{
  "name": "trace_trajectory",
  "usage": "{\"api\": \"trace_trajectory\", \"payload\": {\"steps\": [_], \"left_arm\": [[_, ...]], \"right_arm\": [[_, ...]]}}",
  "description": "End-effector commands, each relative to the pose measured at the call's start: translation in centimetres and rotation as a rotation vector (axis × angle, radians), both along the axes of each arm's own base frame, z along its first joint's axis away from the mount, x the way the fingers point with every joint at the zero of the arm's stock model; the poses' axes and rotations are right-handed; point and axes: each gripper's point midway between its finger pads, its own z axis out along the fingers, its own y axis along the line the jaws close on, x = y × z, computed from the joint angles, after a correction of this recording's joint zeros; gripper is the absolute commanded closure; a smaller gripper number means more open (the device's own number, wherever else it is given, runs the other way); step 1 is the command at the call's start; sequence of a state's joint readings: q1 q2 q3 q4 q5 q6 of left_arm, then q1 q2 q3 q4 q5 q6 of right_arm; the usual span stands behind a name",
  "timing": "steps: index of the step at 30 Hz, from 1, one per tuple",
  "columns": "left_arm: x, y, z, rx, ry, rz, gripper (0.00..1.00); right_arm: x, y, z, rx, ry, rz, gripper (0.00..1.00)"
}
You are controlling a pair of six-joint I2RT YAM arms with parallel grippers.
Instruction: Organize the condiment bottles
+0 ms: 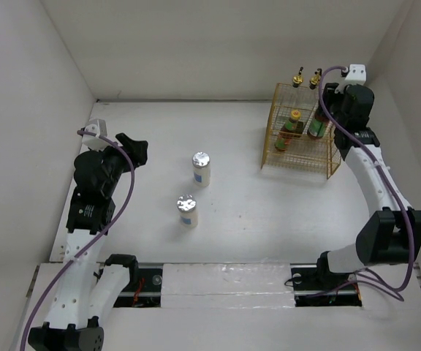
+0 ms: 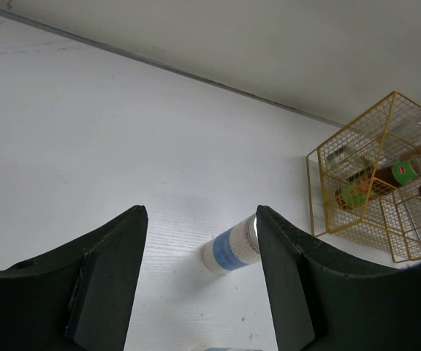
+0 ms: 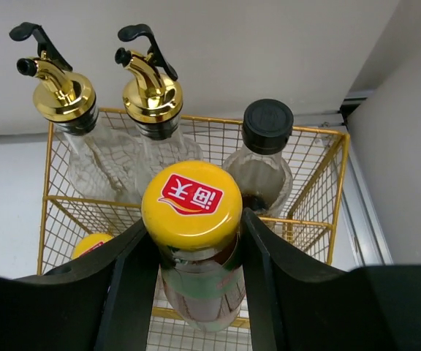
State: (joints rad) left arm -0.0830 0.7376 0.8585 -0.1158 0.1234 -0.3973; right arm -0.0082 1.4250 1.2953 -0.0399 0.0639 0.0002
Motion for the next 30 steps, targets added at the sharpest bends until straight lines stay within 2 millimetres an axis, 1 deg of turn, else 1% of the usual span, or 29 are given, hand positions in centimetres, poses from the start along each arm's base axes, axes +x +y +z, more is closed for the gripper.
{"api": "trace_trajectory", "payload": {"steps": [1,4,5,7,8,9,10,12,13,14,16,17,18,19,20,21,23,24,26,27,28,29,30], "left_arm": [[0.1,0.0,1.7,0.008,-0.063,-0.008,0.43],[0.1,0.0,1.7,0.008,-0.063,-0.008,0.43],[0.1,0.0,1.7,0.008,-0.063,-0.008,0.43],[0.1,0.0,1.7,0.008,-0.063,-0.008,0.43],[0.1,0.0,1.7,0.008,-0.063,-0.008,0.43],[0.1,0.0,1.7,0.008,-0.063,-0.008,0.43],[0.1,0.0,1.7,0.008,-0.063,-0.008,0.43],[0.1,0.0,1.7,0.008,-0.063,-0.008,0.43],[0.1,0.0,1.7,0.008,-0.063,-0.008,0.43],[-0.1,0.0,1.9,0.007,-0.072,-0.008,0.43],[-0.1,0.0,1.9,0.007,-0.072,-0.008,0.43],[-0.1,0.0,1.9,0.007,-0.072,-0.008,0.43],[-0.1,-0.2,1.9,0.006,-0.072,-0.019,0.43],[-0.1,-0.4,1.5,0.006,-0.063,-0.028,0.43],[-0.1,-0.4,1.7,0.005,-0.072,-0.028,0.43],[0.1,-0.4,1.5,0.005,-0.063,-0.028,0.43],[0.1,-0.4,1.5,0.006,-0.063,-0.028,0.43],[0.1,-0.4,1.5,0.006,-0.063,-0.028,0.43],[0.1,-0.4,1.5,0.006,-0.063,-0.028,0.43],[0.1,-0.4,1.5,0.006,-0.063,-0.028,0.43],[0.1,-0.4,1.5,0.006,-0.063,-0.028,0.43],[0.1,-0.4,1.5,0.006,-0.063,-0.028,0.43],[0.1,-0.4,1.5,0.006,-0.063,-0.028,0.43]], "right_arm": [[0.7,0.5,9.2,0.010,-0.290,0.034,1.00],[1.2,0.7,8.9,0.019,-0.298,0.046,1.00],[1.5,1.2,8.7,0.021,-0.298,0.055,1.00],[1.5,1.2,9.0,0.020,-0.310,0.055,1.00],[1.4,1.2,9.8,0.020,-0.327,0.055,1.00],[1.4,1.6,10.1,0.021,-0.336,0.064,1.00],[1.7,1.4,10.4,0.021,-0.348,0.054,1.00],[2.0,1.4,10.4,0.021,-0.347,0.054,1.00],[2.3,1.4,10.0,0.021,-0.338,0.054,1.00],[2.4,1.4,8.2,0.022,-0.303,0.053,1.00],[2.5,1.7,6.7,0.023,-0.292,0.053,1.00],[2.5,1.9,4.8,0.024,-0.260,0.048,1.00],[2.5,2.0,4.2,0.035,-0.248,0.047,1.00],[2.8,2.0,3.1,0.035,-0.227,0.047,1.00],[2.8,2.0,2.4,0.035,-0.213,0.047,1.00],[3.3,2.0,1.3,0.035,-0.190,0.047,1.00],[3.6,2.1,0.1,0.048,-0.164,0.045,1.00],[3.8,2.1,-1.1,0.062,-0.142,0.043,1.00],[3.6,2.3,-2.1,0.070,-0.123,0.034,1.00],[3.7,2.3,-3.1,0.070,-0.101,0.033,1.00],[3.8,2.1,-2.9,0.068,-0.112,0.020,0.99],[4.0,2.6,-3.4,0.068,-0.101,0.030,0.97],[4.0,2.5,-3.4,0.067,-0.101,0.021,0.95]]}}
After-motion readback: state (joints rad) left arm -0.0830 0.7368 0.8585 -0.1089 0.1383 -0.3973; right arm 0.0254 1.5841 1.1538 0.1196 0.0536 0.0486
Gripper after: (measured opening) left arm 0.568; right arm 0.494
